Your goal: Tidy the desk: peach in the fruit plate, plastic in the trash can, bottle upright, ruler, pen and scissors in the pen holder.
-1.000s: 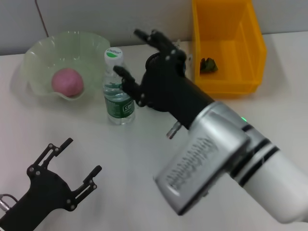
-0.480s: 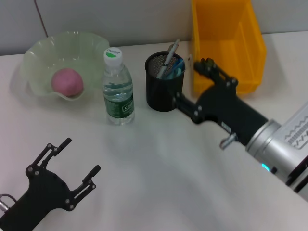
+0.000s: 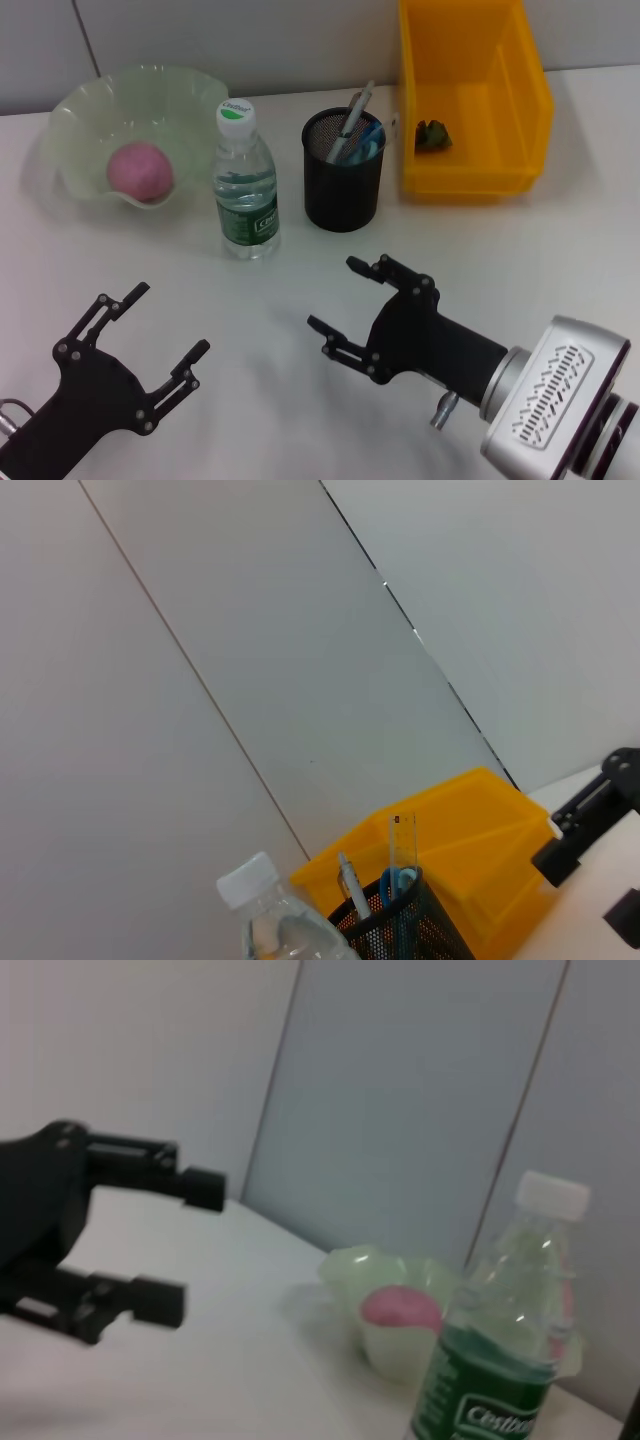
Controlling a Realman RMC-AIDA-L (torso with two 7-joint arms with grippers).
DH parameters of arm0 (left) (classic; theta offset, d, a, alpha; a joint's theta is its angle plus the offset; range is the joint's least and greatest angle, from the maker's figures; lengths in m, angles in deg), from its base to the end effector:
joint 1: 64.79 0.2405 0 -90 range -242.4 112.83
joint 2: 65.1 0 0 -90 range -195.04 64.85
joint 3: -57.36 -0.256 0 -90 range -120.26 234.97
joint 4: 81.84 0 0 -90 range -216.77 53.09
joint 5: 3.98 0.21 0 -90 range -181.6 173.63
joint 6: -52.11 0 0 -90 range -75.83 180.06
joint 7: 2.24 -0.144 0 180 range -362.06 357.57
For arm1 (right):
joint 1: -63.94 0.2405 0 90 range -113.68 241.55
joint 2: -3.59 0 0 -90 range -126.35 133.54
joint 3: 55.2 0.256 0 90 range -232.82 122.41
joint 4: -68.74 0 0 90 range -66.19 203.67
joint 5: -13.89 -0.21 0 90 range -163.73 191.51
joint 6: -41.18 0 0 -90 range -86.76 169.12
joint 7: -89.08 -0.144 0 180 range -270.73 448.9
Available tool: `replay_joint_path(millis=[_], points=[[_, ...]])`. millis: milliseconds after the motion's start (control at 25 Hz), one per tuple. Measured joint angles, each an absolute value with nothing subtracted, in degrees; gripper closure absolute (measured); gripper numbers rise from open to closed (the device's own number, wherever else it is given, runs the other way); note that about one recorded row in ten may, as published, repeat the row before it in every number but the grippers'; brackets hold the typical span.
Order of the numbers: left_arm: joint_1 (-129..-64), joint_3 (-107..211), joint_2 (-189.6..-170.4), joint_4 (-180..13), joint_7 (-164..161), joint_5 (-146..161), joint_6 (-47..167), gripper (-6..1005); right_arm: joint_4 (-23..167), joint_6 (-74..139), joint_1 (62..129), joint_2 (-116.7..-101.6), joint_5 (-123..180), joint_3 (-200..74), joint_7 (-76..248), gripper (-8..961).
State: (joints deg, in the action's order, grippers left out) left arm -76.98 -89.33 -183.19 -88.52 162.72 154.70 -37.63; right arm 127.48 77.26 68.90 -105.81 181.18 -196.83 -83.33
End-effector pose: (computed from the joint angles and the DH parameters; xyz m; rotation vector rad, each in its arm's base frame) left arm -0.3127 0.2009 -0.0621 -2.0952 0.2374 -0.6382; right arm 0.2350 0.2357 -0.1044 -2.3137 0.0989 0.5510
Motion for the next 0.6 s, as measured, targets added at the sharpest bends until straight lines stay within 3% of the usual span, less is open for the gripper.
replay_joint_path(millis=[600], points=[[-77.0,-88.8,-183.04,-87.7,162.7,154.6,-37.6,216,128.1,79.0,67.4,-105.33,181.2,-196.9,-81.0,220]])
